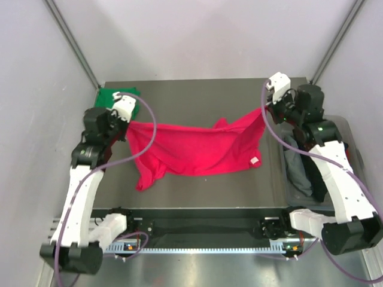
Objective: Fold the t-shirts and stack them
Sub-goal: Flatten the tshirt out
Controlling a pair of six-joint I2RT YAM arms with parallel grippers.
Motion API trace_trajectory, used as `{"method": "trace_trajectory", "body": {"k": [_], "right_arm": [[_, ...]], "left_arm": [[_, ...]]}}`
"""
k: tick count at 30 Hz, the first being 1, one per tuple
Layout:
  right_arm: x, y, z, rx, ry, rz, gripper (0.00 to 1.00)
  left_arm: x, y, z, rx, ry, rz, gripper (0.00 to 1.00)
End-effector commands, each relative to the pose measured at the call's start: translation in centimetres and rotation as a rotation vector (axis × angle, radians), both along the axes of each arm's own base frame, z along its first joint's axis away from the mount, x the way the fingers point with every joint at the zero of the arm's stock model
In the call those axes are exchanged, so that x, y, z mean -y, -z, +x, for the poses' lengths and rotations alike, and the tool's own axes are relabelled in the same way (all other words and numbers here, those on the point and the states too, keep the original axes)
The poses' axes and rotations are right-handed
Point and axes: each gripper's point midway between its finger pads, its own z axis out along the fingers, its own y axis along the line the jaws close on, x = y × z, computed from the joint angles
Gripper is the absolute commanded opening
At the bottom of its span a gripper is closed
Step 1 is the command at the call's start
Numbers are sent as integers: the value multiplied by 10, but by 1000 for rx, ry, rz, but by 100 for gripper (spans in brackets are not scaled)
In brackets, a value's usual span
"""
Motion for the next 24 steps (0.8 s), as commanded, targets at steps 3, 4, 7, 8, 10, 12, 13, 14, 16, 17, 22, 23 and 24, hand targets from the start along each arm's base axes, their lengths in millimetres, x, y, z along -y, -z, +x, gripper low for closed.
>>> {"method": "trace_trajectory", "body": {"k": [3,4,7,8,10,12,13,14,16,17,22,23,24], "right_arm": [[11,-99,-25,233,16,33,0],[11,-105,-31,250,11,31,0],[11,-138,-54,328,-16,48,0],[10,-159,-71,378,-40,55,0],[11,-181,-87,434,-52,59,0],[16,-213,-114,519,-50,61,0],[19,-223,-123,552,-47,55,0],[21,-230,-132,578,-48,55,0],[25,-247,-157,645,-49,54,0],[26,-251,-165,662,-52,53,0],[25,-275,-218,766,-108,87,0],[25,-283,-233,799,-118,100,0],[25,-287,-239,811,-123,106,0]], "left_arm": [[-14,-81,-42,170,-25,54,0],[-16,-99,-52,220,-39,52,0],[-20,-152,-76,353,-55,39,0],[-25,-177,-87,413,-87,40,0],[-33,-198,-103,464,-126,40,0],[-38,-227,-123,543,-151,33,0],[-40,-235,-133,572,-157,38,0],[-43,-249,-144,613,-172,36,0],[-47,-266,-165,675,-187,42,0],[-48,-271,-172,692,-193,45,0],[-56,-302,-217,817,-222,49,0],[-56,-309,-224,843,-224,46,0],[-56,-313,-229,858,-222,45,0]]}}
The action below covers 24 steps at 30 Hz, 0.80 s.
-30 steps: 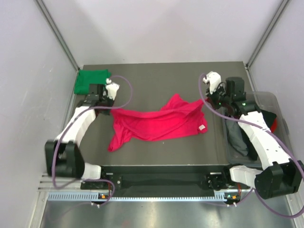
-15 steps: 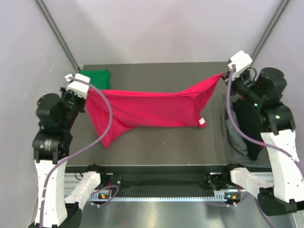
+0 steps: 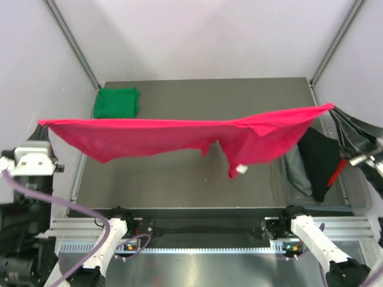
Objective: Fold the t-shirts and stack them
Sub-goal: Flatten the tshirt out
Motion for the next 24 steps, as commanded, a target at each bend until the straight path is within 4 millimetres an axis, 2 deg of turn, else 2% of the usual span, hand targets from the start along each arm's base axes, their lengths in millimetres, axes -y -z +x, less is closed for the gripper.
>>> {"method": "trace_trajectory", "body": {"k": [1,2,4,5,7,9,10,11,12,13,14,15,16,17,18,19,20,22,23,24], "right_arm": [[0,-15,-24,49,-18,16,0],[1,-24,-31,74,-19,22,0],[2,-29,-32,83,-14,25,0],[2,-31,-26,82,-5,23,0],[6,-30,-11,70,34,22,0],[6,-18,22,32,60,-6,0],[5,-11,35,16,71,-18,0],[2,13,63,-53,76,-40,0],[1,16,77,-42,81,-55,0],[-1,27,91,-65,85,-64,0],[-4,55,117,-133,86,-84,0],[-6,67,131,-156,89,-102,0],[-8,84,148,-180,89,-113,0],[-10,99,166,-213,91,-123,0],[-11,110,178,-228,99,-138,0],[-12,114,190,-219,103,-140,0],[-14,141,212,-277,103,-164,0],[-17,160,237,-305,110,-180,0],[-19,184,261,-361,115,-196,0],[-19,195,275,-381,125,-207,0]], "left_arm": [[-11,-24,-27,85,-59,2,0],[-12,-31,-32,114,-62,1,0],[-13,-39,-31,132,-70,8,0],[-14,-39,-27,127,-76,12,0],[-16,-32,-4,71,-97,32,0],[-15,-16,21,-6,-102,62,0],[-10,4,42,-76,-82,86,0],[-8,18,55,-120,-72,101,0],[-6,33,69,-164,-65,117,0],[-2,61,91,-234,-47,129,0],[-1,76,103,-270,-45,135,0],[0,91,115,-302,-40,147,0],[2,121,135,-356,-33,155,0],[3,134,146,-372,-29,160,0],[4,168,162,-441,-24,174,0],[5,181,172,-458,-20,179,0],[8,204,191,-488,-12,179,0],[9,227,212,-520,-7,185,0],[9,232,226,-509,-14,185,0],[8,260,247,-582,-20,200,0]]}}
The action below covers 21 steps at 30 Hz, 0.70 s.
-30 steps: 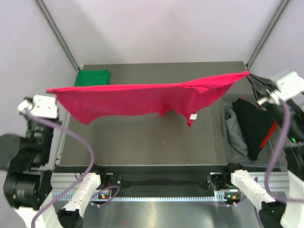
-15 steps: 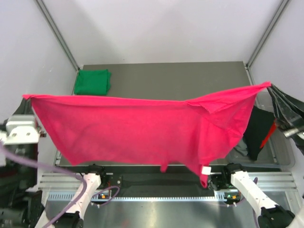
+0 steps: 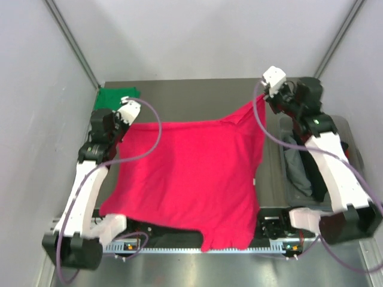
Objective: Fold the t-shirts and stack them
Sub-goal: Flatten the tshirt out
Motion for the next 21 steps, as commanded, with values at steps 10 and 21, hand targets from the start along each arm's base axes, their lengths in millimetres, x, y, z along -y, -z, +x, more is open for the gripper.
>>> {"method": "trace_trajectory", "body": {"k": [10,21], "right_arm": [[-2,95,193,-27,182,-118,0],[3,144,286,11,383,-74,0]], "left_arm": [[-2,106,191,3,-49,10,0],[-9,144,277,62,-151,-31,0]]}}
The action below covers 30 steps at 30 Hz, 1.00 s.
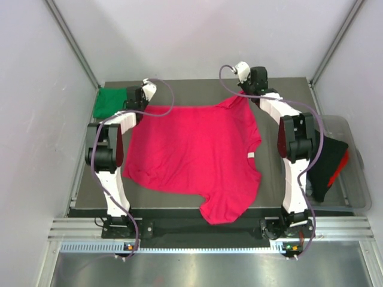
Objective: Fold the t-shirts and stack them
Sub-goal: Flatten the tshirt out
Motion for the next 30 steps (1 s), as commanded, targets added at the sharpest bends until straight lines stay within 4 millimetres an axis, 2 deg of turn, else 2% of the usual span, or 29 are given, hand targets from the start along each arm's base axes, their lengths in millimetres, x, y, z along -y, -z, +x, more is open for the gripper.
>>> {"method": "trace_trajectory", "body": {"k": [1,2,4,9,13,16,17,18,19,20,21,22,23,24,25,26,27,28,29,30], "right_arm": [[6,-82,42,262,109,58,0],[5,-82,45,263,113,60,0],[5,-87,56,288,128,52,0],[8,-98,71,353,147,24,0],[6,-110,75,378,138,28,0],[6,-107,71,362,137,25,0],[8,-105,69,355,136,17,0],[9,-93,65,327,134,6,0],[10,-98,61,330,133,4,0],[11,-97,58,330,133,-6,0],[12,-82,51,298,131,-20,0],[15,-96,45,316,131,-23,0],[16,-97,41,319,130,-25,0],[16,-96,32,304,121,-28,0],[16,-96,28,297,120,-28,0],[17,-97,23,291,118,-26,0],[17,-86,15,263,111,-27,0],[17,-100,8,280,108,-18,0],[17,-102,3,275,107,-13,0],[17,-93,-5,251,100,-11,0]], "left_arm": [[-8,-50,41,214,-66,-31,0],[-9,-45,46,215,-76,-38,0],[-9,-56,59,247,-80,-40,0],[0,-58,87,294,-56,-44,0],[14,-65,97,337,-31,-18,0],[17,-75,100,378,-39,-8,0],[18,-77,100,384,-42,-2,0],[17,-80,99,393,-49,0,0],[17,-86,98,405,-54,0,0],[18,-82,95,395,-51,0,0],[18,-84,93,395,-49,0,0],[19,-85,88,383,-40,-9,0],[21,-85,85,372,-30,-13,0],[22,-84,82,361,-20,-16,0],[23,-94,77,367,-13,-21,0],[24,-84,70,331,-6,-20,0],[25,-83,66,323,4,-24,0],[25,-92,61,334,8,-24,0],[24,-84,54,320,12,-16,0],[24,-85,50,325,15,-13,0]]}}
